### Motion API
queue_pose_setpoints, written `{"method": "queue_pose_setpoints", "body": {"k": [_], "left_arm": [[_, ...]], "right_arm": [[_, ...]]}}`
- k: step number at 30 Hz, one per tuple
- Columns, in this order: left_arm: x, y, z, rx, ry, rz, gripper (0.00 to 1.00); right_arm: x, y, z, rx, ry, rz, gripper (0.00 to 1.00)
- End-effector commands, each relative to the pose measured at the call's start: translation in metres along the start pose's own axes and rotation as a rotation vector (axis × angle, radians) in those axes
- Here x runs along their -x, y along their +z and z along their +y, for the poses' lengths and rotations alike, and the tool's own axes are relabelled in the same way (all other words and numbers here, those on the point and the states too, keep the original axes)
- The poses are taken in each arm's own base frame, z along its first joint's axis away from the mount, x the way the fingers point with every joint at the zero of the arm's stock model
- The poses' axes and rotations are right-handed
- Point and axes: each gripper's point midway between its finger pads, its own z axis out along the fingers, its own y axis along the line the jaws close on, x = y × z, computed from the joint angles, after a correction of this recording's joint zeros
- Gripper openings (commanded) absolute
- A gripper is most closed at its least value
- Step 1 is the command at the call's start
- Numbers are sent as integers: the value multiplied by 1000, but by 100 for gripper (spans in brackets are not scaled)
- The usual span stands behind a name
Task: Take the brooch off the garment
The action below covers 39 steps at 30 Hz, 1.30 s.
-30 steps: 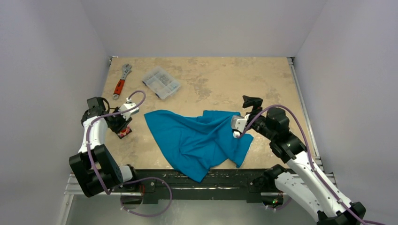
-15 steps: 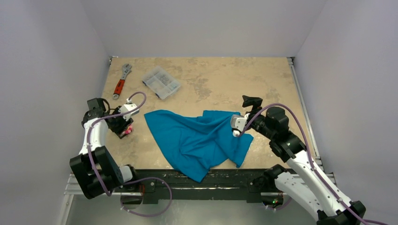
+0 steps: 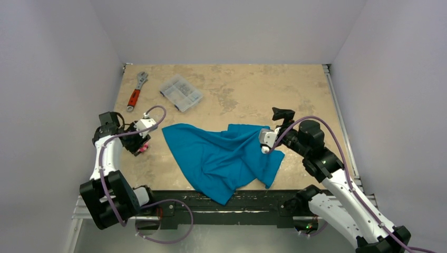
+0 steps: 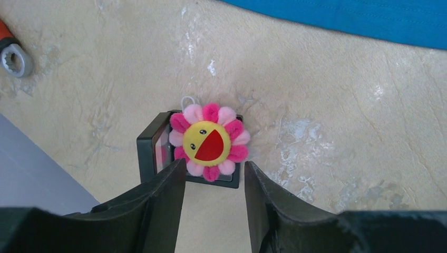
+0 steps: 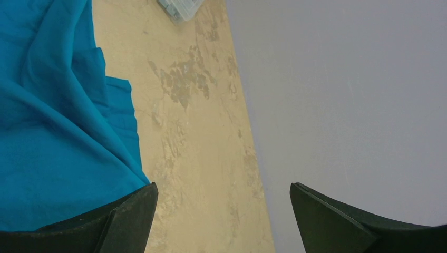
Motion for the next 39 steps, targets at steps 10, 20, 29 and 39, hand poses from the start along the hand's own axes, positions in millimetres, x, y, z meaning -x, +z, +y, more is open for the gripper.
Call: {"method": "queue_pose_setpoints", "body": {"k": [10,20,29,39], "left_arm": [[38,12,3,9,101,73,38],[42,40,19,36,124,199,32],[32,52,31,78,169,312,31],[17,55,41,106,191,415,31]], "right_arm": [[10,-2,-12,-12,52,-18,99],[8,-4,-12,-18,58,-3,99],[6,-5,-11,-24,67,7,99],[2,-5,-13,-35,64,21,99]]}}
